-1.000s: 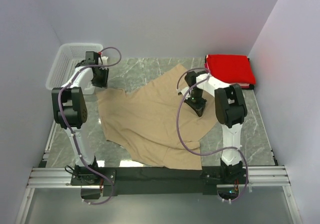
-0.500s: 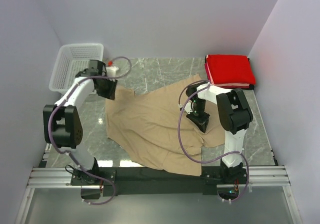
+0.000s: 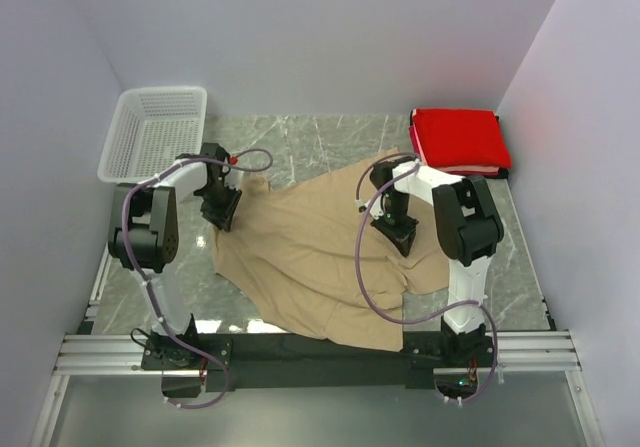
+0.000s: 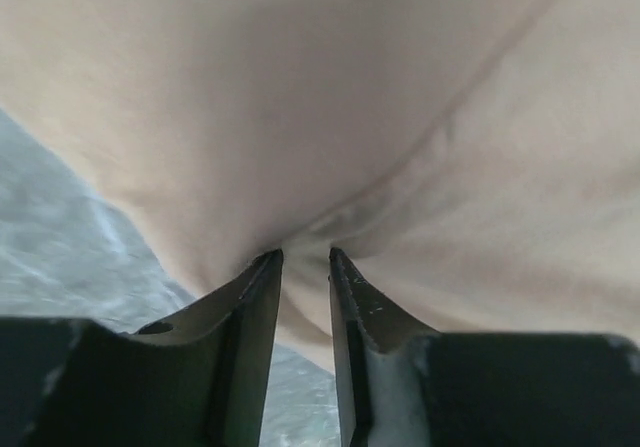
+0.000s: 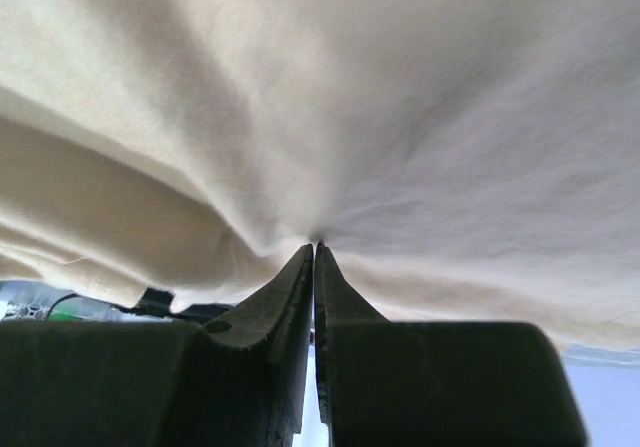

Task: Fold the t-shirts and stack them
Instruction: Flatten the tshirt out

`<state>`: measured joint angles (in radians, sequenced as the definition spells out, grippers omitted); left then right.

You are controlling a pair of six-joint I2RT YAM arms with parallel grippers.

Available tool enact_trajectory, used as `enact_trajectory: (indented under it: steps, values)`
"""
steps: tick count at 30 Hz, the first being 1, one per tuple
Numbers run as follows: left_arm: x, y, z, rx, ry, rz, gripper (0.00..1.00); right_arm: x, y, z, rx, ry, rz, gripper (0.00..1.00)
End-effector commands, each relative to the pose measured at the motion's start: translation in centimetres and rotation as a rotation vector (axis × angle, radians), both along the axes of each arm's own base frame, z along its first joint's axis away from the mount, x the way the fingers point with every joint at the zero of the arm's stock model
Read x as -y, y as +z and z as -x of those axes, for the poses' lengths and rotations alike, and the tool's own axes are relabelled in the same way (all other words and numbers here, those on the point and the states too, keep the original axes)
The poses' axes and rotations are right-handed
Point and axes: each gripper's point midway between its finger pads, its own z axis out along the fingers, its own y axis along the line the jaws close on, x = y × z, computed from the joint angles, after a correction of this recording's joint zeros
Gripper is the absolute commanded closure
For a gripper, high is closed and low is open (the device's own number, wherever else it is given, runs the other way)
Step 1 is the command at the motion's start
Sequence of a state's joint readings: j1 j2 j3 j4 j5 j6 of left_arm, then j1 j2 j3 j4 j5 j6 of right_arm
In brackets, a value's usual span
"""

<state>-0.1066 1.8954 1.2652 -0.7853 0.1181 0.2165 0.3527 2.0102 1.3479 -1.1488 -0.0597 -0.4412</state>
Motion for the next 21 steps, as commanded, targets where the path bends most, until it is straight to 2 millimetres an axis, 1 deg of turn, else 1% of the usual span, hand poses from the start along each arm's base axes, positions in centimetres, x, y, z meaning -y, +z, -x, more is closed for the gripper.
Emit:
enact_trajectory:
  steps: [1,2,3,4,5,6,7,8,9,10,11,12,13,14,15,16,17,18,19,20,21]
  values:
    - [-2.1,-2.4,-5.4,0.067,0.046,-0.097,0.67,0.4,-0.1,-1.1,0.005,0.016,0.025,0.90]
    - [-2.5,-2.5,-6.7,0.076,0.056,-0.104,0.68,0.3,-0.1,-1.4,0.009,0.015,0.022,0.90]
    - [-2.5,-2.5,-8.1,0.089,0.058,-0.105,0.69,-0.2,-0.1,-2.1,0.017,0.013,0.009,0.89]
    - [-2.4,-2.6,-11.4,0.130,0.059,-0.101,0.69,-0.5,-0.2,-2.5,0.021,0.009,0.000,0.89]
    - [-3.0,-2.4,-13.2,0.155,0.070,-0.128,0.69,-0.9,-0.2,-3.0,0.024,0.006,-0.008,0.89]
    - [-3.0,-2.3,-14.8,0.174,0.073,-0.133,0.69,-1.6,-0.1,-4.4,0.043,0.001,-0.023,0.89]
    - [-3.1,-1.7,-18.7,0.243,0.078,-0.141,0.69,-2.2,-0.1,-5.0,0.052,-0.002,-0.040,0.89]
    - [-2.8,-1.2,-20.5,0.277,0.075,-0.136,0.67,-3.1,0.4,-6.7,0.095,-0.009,-0.061,0.89]
    - [-2.8,-0.5,-22.2,0.313,0.078,-0.137,0.66,-3.5,-0.1,-7.3,0.085,-0.015,-0.064,0.89]
    - [-2.6,1.5,-25.2,0.397,0.086,-0.128,0.64,-4.3,0.0,-7.9,0.089,-0.028,-0.091,0.89]
    - [-2.2,2.8,-26.4,0.441,0.082,-0.110,0.60,-5.1,0.7,-9.3,0.124,-0.042,-0.113,0.87]
    - [-1.9,4.5,-27.4,0.490,0.080,-0.090,0.57,-5.4,0.8,-9.7,0.128,-0.051,-0.121,0.87]
    - [-0.9,7.2,-27.9,0.551,0.061,-0.038,0.53,-5.9,1.6,-10.2,0.143,-0.061,-0.146,0.84]
    - [-1.0,8.6,-27.7,0.577,0.056,-0.038,0.52,-6.1,1.6,-10.2,0.143,-0.062,-0.156,0.82]
    - [0.0,6.9,-25.4,0.513,0.019,0.013,0.50,-6.1,2.5,-10.3,0.170,-0.063,-0.170,0.80]
    - [0.5,12.1,-25.0,0.619,-0.001,0.032,0.49,-6.0,3.1,-10.4,0.188,-0.062,-0.177,0.76]
    - [1.4,13.0,-23.4,0.612,-0.041,0.065,0.48,-5.9,4.2,-10.1,0.211,-0.061,-0.195,0.74]
    - [2.6,14.3,-20.3,0.590,-0.110,0.125,0.48,-5.9,4.8,-10.0,0.226,-0.058,-0.203,0.71]
    - [2.9,14.6,-18.5,0.571,-0.123,0.143,0.48,-5.6,5.3,-9.9,0.243,-0.059,-0.208,0.69]
    - [3.4,14.5,-16.5,0.536,-0.137,0.170,0.49,-5.4,6.2,-9.3,0.262,-0.057,-0.220,0.67]
    - [3.6,14.2,-13.1,0.488,-0.178,0.194,0.50,-5.2,6.5,-9.1,0.270,-0.057,-0.225,0.67]
